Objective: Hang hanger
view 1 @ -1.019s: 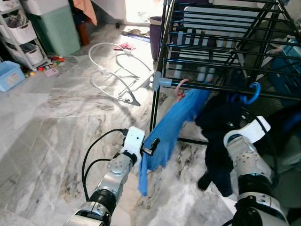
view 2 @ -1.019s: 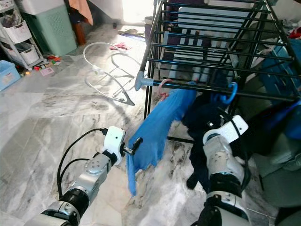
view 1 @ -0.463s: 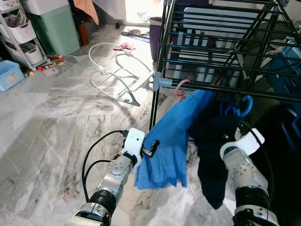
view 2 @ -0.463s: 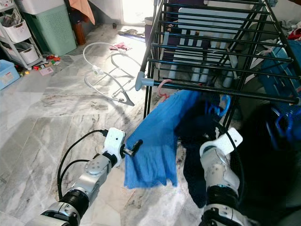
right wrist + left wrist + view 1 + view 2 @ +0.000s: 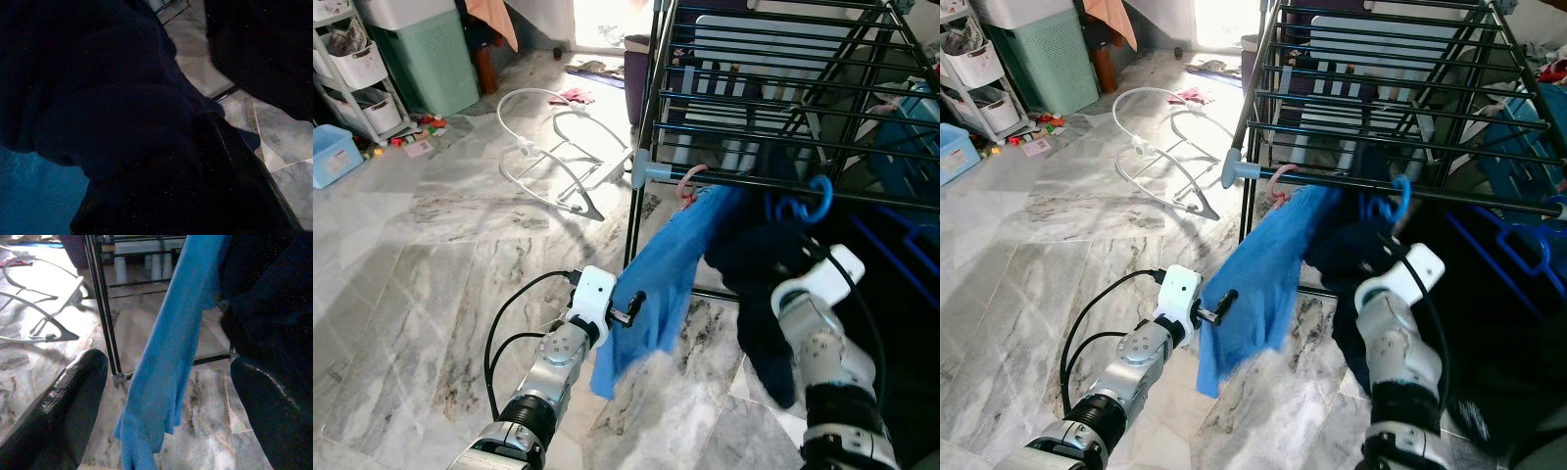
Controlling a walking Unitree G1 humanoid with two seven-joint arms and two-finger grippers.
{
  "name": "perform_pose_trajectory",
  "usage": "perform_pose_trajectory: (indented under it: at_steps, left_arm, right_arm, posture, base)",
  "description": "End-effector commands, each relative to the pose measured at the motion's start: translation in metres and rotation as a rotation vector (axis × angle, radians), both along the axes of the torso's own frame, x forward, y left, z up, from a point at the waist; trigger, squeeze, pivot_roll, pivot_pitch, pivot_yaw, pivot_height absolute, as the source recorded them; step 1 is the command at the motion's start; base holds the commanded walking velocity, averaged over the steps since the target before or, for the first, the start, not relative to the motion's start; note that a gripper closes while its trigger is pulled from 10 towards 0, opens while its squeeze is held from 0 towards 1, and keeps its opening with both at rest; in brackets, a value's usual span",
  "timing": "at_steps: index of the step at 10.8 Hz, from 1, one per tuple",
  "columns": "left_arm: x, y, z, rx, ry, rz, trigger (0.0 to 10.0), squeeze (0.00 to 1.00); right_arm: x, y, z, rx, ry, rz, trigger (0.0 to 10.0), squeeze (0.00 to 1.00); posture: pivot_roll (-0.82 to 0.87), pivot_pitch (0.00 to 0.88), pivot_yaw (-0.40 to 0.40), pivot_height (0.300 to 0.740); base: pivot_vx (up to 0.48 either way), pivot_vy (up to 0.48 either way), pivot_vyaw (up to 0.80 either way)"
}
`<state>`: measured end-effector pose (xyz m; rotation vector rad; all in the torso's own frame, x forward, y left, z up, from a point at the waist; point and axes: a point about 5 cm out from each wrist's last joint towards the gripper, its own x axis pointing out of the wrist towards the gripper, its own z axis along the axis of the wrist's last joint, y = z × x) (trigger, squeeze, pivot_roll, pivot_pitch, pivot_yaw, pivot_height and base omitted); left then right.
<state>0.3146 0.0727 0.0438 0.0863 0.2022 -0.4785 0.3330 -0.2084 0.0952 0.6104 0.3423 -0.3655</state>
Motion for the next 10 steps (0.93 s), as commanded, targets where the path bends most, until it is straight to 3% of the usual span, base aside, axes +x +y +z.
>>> perform_pose_trajectory:
  at_steps: [1,10]
  left_arm:
    - [0.001,-0.0026,0.0021,0.001,-0.006,-0.002,10.0,0.0]
    - [0.001,-0.0026,0.0021,0.001,-0.006,-0.002,10.0,0.0]
  right_arm:
    - [0.0076,-0.0047,0.0141,-0.025,-0.044,0.004,10.0,0.0]
    - [0.0076,-0.0047,0.0141,-0.025,-0.044,0.004,10.0,0.0]
  posture:
    - [0.08,0.075,-0.06,0.74]
    - [0.08,0.075,-0.06,0.74]
  base:
    - [0.0,0.0,0.0]
    - [0.0,0.0,0.0]
